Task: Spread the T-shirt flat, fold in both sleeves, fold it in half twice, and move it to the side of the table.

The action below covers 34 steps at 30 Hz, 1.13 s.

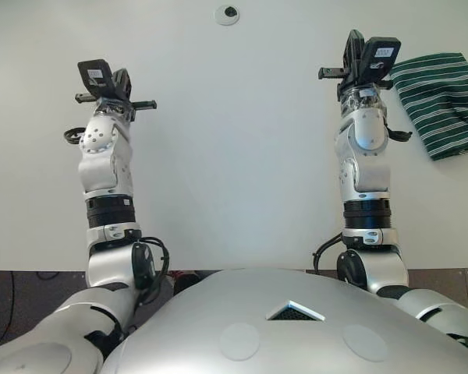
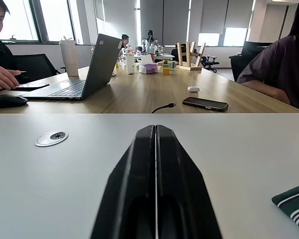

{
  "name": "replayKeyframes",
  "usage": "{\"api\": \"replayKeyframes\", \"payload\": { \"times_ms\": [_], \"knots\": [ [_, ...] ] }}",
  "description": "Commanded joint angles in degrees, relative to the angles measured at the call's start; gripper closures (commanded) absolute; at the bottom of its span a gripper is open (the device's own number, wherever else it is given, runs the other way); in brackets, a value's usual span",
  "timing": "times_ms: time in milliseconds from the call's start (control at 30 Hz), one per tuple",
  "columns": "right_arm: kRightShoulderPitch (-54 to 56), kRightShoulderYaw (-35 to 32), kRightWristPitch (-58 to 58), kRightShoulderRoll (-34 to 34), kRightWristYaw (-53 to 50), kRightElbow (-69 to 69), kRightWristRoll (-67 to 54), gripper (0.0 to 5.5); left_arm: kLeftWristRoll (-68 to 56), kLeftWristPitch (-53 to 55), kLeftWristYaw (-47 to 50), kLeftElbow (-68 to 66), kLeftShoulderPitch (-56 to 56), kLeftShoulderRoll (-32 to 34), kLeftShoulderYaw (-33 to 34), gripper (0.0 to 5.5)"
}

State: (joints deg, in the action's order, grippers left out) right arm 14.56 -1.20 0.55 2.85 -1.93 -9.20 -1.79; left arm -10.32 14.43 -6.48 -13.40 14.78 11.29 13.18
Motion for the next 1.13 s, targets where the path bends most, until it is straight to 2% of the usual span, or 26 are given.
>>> {"api": "replayKeyframes", "payload": {
  "times_ms": [33,500,900,1133],
  "knots": [
    [2.4,0.46,0.45,0.24,1.31,-1.69,0.49,5.5,0.46,-1.94,1.52,1.32,-1.26,-2.42,-1.1,5.48],
    [2.85,1.14,1.31,-0.74,2.02,-2.68,0.19,5.5,0.62,-2.43,2.79,3.4,-2.21,-3.42,-2.06,5.48],
    [2.97,1.07,0.38,-2.55,-0.22,-3.51,-0.18,5.5,-0.58,-0.58,2.22,2.58,0.28,-2.66,-1.09,5.48],
    [3.95,1.97,0.84,-1.67,1.86,-3.37,0.26,5.5,-1.39,-1.11,3.71,2.79,-0.99,-3.41,0.74,5.48]
  ]
}}
